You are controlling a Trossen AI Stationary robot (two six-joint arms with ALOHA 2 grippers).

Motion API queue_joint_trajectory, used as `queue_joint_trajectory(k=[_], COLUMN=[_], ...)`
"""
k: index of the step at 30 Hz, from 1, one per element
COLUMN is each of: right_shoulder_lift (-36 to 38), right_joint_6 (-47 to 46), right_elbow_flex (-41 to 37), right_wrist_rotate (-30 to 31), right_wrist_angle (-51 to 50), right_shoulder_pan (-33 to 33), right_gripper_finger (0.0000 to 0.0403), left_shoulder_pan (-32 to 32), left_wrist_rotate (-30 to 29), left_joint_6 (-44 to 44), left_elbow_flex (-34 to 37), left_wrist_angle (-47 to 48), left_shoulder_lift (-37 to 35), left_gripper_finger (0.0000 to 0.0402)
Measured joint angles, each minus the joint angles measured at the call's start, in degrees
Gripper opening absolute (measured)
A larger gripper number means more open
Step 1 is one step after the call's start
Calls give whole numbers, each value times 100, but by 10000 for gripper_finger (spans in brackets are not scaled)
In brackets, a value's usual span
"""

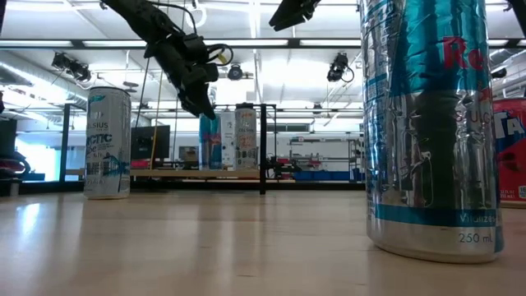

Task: Place canned beverage on shelf
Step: Put the top blue soda can on the shelf

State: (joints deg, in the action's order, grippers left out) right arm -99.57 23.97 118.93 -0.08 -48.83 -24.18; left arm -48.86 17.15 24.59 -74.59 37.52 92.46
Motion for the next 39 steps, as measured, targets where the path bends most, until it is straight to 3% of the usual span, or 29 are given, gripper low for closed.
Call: queue_joint_trajectory(k=[39], right_shoulder_lift=[0], right_joint_6=[-7], right_elbow_flex=[0], right_wrist_rotate=[-1], right_wrist_angle=[-17], right_shoulder_pan=[0], right_gripper_finger=[334], left_shoulder_pan=[-4], left_wrist_rotate=[-398], left_joint_6=[200], left_elbow_flex=[-212], left_wrist_angle=[268], left_shoulder_lift=[20], left_gripper_finger=[245])
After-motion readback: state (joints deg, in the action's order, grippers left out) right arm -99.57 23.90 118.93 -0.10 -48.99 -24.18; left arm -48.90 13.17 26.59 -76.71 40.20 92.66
